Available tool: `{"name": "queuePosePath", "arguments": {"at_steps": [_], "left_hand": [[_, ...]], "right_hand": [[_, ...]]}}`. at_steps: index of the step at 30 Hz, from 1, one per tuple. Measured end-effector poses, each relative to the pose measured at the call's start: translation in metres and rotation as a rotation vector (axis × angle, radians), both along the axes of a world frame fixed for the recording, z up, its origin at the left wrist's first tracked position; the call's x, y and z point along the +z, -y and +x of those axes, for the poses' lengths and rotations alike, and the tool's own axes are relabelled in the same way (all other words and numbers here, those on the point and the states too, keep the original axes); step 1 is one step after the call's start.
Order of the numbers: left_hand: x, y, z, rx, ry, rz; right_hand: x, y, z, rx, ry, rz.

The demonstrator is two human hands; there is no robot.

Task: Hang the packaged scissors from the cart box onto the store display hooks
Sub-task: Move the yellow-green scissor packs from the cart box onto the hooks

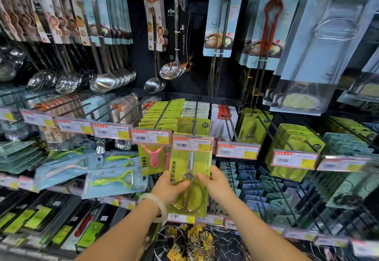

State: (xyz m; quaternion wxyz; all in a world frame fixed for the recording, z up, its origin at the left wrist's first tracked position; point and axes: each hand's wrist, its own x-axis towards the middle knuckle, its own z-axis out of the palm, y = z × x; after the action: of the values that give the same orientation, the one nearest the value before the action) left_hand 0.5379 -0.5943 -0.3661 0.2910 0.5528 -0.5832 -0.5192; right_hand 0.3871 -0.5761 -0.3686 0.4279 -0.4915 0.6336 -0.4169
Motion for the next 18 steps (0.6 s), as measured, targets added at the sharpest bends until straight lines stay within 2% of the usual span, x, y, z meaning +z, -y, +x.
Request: {"name": "queuePosePath", "arguments": {"at_steps": [3, 4, 6, 8, 11, 15, 16, 18], "left_hand": [[-0.004, -0.003, 0.002, 0.022, -0.072, 0.048], [-0.009, -0.003, 0.006, 0.028, -0.08, 0.07], [-0.022, 0.002, 0.014, 0.037, -0.075, 0.107], [-0.025, 0.005, 0.02, 0.024, -0.06, 0.145], [-0.035, 0.017, 0.022, 0.014, -0.047, 0.137], [-0.037, 0.026, 0.016, 0.015, -0.136, 0.068], [-0.036, 0.026, 0.015, 0.012, -0.148, 0.055], [-0.045, 0.027, 0.017, 0.022, -0.163, 0.033]], "right_hand": [[0.002, 0.0, -0.013, 0.114, 0.068, 0.104], [0.002, 0.005, -0.018, 0.084, 0.144, 0.139], [0.004, 0.021, -0.027, -0.106, 0.253, 0.163], [0.006, 0.035, -0.035, -0.281, 0.143, 0.192], [0.011, 0.062, -0.039, -0.304, 0.112, 0.26], [0.023, 0.11, -0.037, -0.321, 0.343, 0.009], [0.02, 0.116, -0.035, -0.303, 0.341, -0.023], [0.013, 0.121, -0.032, -0.258, 0.196, -0.054]]}}
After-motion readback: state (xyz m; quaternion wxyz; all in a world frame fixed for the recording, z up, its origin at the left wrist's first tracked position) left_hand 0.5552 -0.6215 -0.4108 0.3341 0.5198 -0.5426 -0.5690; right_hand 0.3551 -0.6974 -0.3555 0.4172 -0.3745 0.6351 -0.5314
